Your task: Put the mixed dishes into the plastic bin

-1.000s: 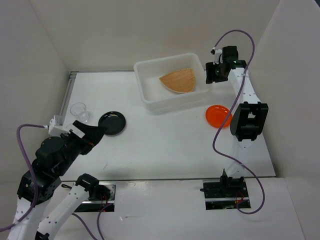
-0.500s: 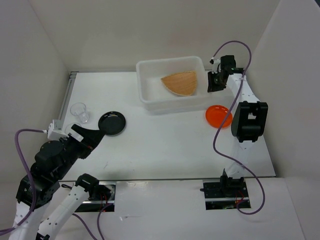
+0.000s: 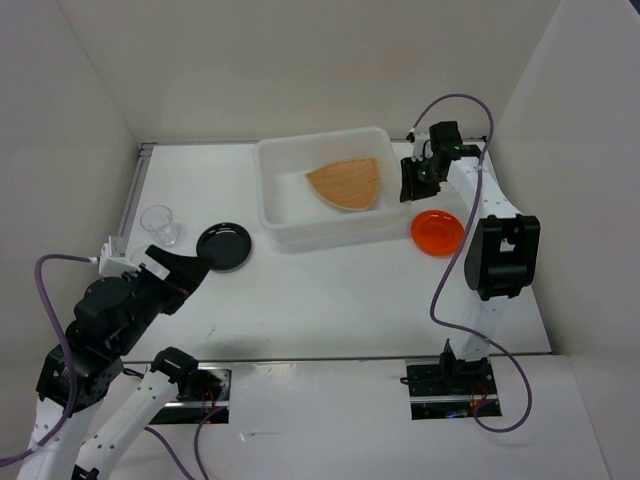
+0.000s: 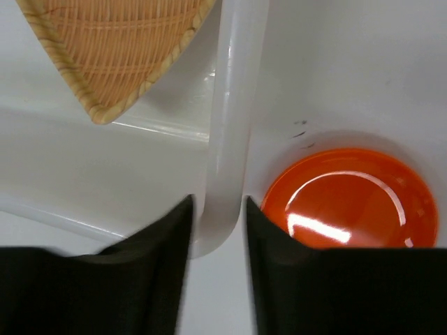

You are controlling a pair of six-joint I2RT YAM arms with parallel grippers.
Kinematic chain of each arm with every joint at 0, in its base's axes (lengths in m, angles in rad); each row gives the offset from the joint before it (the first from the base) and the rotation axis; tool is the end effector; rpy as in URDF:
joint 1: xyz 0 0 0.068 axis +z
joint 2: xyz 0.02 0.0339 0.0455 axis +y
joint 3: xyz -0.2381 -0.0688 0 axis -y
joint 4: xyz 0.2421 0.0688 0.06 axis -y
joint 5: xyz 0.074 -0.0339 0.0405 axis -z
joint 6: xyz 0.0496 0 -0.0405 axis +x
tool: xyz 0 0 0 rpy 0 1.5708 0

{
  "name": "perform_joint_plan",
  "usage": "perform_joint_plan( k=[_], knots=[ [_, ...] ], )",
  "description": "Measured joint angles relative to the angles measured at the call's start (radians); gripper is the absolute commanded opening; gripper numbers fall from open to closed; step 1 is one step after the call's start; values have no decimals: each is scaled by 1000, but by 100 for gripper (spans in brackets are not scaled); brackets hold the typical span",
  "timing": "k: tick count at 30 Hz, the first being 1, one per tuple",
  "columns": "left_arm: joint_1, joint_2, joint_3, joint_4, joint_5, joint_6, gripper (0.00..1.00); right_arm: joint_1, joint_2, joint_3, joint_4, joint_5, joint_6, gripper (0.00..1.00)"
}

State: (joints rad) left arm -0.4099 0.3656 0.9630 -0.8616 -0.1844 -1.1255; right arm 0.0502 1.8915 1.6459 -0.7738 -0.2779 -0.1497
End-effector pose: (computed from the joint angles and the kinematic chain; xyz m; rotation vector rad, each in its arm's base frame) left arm 0.0793 -0.0246 0.3524 -0.8013 1.7543 -0.8947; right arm 0.4070 0.0341 0.2351 -0.3563 2.5376 0.3216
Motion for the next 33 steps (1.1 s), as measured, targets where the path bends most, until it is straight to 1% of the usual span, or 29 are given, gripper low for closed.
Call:
perform_joint_plan(
  k=[2,4,6,7,10,12,14,15,16,19,21,24,27,33],
  knots=[
    [0,0,-3,2,2,0,100,0,-25,-20,-16,-4,22,71],
    [0,0,-6,2,5,0,100,0,-58,-37,-24,-2,39,82],
    [0,-3,-12,4,6,-1,100,-2,-105,-43,-21,5,63,82],
    [0,-6,-15,2,6,-1,100,-8,-132,-44,-19,7,78,84],
    [0,-11,-21,-2,6,-1,100,-61,-218,-46,1,-20,125,84],
    [0,-16,-21,-3,6,-1,100,-153,-259,-51,16,-53,135,83],
    [0,-24,-21,-7,6,-2,100,-278,-262,-57,23,-87,109,72],
    [0,-30,-21,-6,6,-3,100,-330,-242,-59,18,-105,87,67],
    [0,-37,-21,-7,7,-3,100,-380,-217,-61,9,-119,66,65],
    [0,-48,-21,-9,10,-4,100,-494,-78,-64,-58,-169,-42,65],
    [0,-48,-21,-11,14,-4,100,-528,10,-76,-108,-187,-113,67],
    [0,-48,-23,-13,23,-4,100,-547,83,-135,-176,-206,-202,67],
    [0,-48,-34,-13,29,-4,100,-552,94,-182,-218,-211,-253,68],
    [0,-29,-36,-16,37,-4,100,-555,101,-196,-227,-240,-304,69]
  ],
)
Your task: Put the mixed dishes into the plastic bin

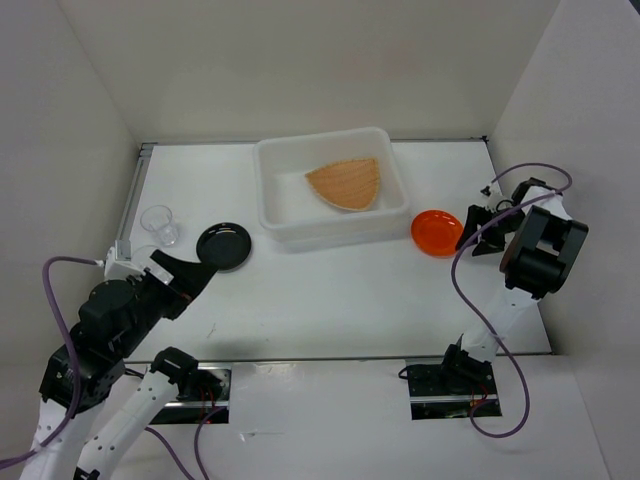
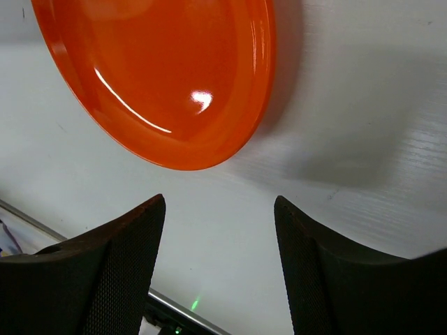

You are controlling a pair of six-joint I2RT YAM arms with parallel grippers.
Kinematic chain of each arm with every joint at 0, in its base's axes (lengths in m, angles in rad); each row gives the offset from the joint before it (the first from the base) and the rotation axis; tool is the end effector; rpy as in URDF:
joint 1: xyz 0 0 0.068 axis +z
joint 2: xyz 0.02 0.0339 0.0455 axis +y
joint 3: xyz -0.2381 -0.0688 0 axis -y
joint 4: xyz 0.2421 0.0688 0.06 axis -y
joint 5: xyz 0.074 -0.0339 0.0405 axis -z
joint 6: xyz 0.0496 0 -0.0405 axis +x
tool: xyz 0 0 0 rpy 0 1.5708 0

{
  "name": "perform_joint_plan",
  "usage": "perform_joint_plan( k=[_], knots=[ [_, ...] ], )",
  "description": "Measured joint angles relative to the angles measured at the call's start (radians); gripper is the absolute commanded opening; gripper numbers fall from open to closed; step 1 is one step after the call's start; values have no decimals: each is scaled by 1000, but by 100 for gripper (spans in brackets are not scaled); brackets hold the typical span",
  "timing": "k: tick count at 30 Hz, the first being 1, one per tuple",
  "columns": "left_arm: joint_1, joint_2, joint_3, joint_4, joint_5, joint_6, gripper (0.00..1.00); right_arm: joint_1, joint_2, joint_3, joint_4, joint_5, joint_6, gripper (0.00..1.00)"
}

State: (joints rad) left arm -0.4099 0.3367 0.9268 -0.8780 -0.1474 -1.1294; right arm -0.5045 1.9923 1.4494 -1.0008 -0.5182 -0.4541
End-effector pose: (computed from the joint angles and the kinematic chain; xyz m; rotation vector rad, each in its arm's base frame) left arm 0.0772 -0.0256 0.3418 -0.7905 1.7951 -0.9139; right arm 0.3260 -0.1520 0.1400 0.0607 2.8080 0.6430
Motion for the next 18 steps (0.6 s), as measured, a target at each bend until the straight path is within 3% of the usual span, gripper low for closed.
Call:
perform_joint_plan(
  k=[12,18],
  knots=[
    [0,50,18,-7,12,0,100,-11,82,-23,11,-135,38,68],
    [0,52,29,-11,17,-3,100,-11,112,-23,34,-209,89,58]
  ],
)
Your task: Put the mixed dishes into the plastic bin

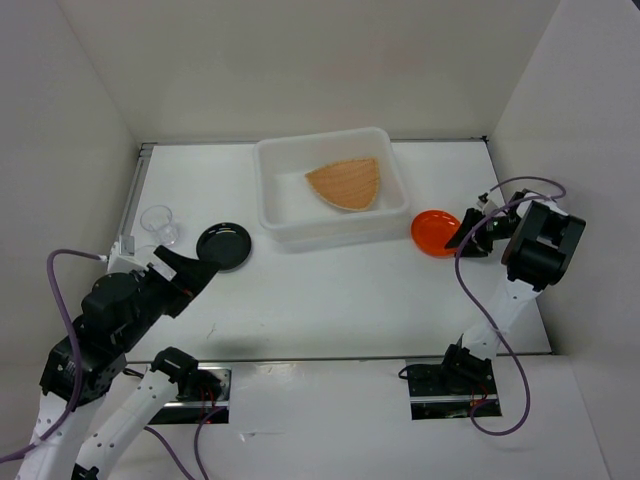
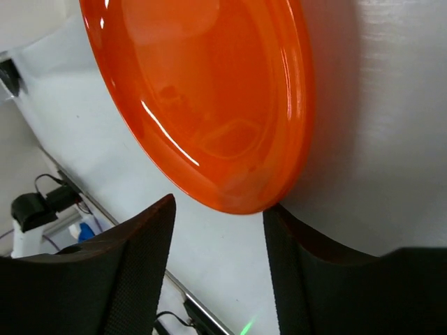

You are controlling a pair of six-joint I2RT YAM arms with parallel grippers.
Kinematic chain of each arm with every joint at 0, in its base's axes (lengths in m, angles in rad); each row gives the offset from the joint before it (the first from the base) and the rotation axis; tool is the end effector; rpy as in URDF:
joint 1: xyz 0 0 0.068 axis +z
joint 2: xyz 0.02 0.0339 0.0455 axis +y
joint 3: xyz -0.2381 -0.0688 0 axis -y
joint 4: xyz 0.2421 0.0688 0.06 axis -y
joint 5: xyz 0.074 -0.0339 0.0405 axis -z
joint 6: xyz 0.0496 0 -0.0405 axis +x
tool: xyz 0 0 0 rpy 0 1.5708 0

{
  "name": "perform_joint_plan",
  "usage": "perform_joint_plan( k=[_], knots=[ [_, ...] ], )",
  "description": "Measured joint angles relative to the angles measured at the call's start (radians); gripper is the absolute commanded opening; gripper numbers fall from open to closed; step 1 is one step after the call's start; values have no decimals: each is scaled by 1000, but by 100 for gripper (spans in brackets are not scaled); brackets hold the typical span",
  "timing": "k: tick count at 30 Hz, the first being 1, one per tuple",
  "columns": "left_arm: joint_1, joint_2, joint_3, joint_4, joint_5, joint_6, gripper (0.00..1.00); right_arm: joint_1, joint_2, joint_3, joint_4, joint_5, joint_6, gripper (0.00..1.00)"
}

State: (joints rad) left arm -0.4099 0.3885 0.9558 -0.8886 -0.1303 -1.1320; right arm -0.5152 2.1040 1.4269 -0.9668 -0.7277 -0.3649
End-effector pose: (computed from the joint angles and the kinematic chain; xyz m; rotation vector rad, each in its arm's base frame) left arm 0.0837 -0.0293 0.3455 -0.7931 1.8345 -0.9097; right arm 0.3288 -0.1483 0.1029 0.2427 2.7175 0.9824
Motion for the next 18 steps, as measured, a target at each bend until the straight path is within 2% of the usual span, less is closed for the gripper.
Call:
perform_joint_plan(
  k=[2,3,6,8,13,18],
  knots=[
    [0,2,0,0,3,0,100,0,13,0,9,-27,23,55],
    [0,3,0,-1,4,0,100,0,18,0,14,-40,33,45],
    [0,13,4,-2,5,-1,100,0,43,7,45,-56,61,30],
    [0,18,6,-1,6,-1,100,2,63,17,58,-69,81,25],
    [0,23,6,-1,10,-1,100,5,82,34,85,-72,111,0],
    [0,24,6,-1,13,-2,100,6,80,34,93,-67,129,0]
  ],
)
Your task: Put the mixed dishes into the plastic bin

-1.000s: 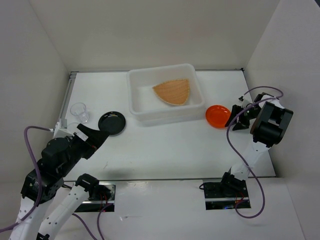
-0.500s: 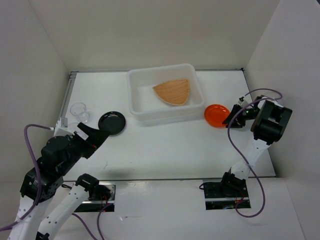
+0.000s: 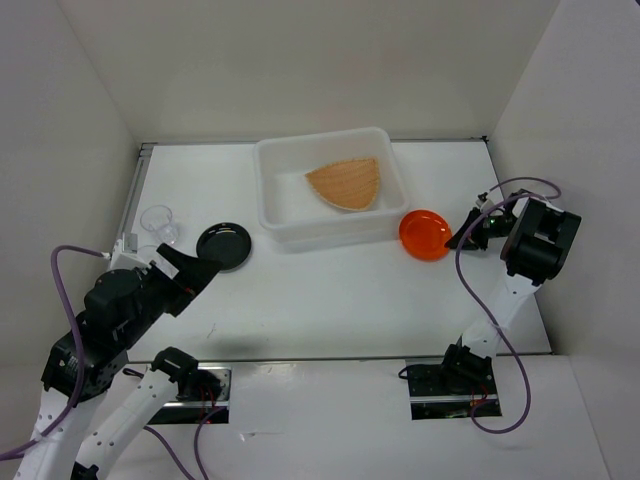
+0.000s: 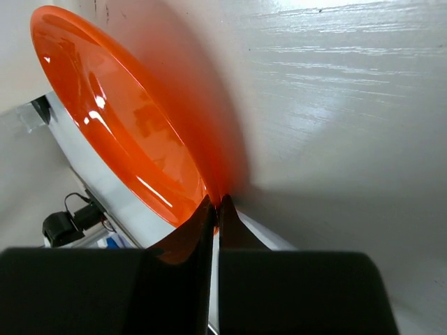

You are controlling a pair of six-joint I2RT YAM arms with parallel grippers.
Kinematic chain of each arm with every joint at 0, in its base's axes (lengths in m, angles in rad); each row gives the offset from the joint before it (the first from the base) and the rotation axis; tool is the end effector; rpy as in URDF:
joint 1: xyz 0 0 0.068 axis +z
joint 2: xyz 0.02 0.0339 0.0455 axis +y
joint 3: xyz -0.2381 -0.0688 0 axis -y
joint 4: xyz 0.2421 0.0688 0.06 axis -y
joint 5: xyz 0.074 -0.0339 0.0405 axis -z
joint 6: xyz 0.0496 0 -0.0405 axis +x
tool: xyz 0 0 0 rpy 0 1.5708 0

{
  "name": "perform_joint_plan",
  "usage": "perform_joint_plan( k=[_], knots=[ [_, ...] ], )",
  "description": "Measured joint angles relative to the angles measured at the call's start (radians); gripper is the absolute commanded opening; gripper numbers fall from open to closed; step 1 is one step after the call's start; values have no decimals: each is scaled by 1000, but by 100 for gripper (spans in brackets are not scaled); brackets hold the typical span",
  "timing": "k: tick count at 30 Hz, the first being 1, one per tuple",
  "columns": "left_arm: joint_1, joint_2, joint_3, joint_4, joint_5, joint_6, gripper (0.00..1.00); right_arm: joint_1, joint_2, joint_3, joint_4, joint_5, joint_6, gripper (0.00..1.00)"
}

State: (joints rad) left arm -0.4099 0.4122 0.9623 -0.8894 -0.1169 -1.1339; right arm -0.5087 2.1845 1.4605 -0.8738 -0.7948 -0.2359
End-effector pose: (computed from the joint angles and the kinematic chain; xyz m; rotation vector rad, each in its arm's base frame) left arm 0.0877 -0.0318 0.3456 -0.7929 1.8579 -0.9113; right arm 0.3450 -0.1519 0.0840 0.3795 2.6531 1.0610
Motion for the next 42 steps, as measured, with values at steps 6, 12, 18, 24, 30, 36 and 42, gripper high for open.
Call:
perform_joint_plan(
  k=[6,12,18,24,30,36,42],
  knots=[
    [0,1,-1,6,0,0,100,-10,-48,-23,-5,38,3,0],
    [0,0,-21,33,1,0,100,-66,-165,-14,-89,55,-96,0],
    [0,0,-46,46,3,1,100,-72,-242,105,-275,-27,-254,0],
    [0,0,-48,55,3,4,100,-56,-251,269,-377,-103,-289,0],
    [0,-7,-53,61,2,5,100,57,-251,546,-389,-151,-233,0],
    [0,-24,-53,55,-4,5,100,278,-204,858,-348,-127,-142,0],
    [0,-57,-53,21,-21,3,100,468,-58,1006,-301,-35,-82,0]
  ],
)
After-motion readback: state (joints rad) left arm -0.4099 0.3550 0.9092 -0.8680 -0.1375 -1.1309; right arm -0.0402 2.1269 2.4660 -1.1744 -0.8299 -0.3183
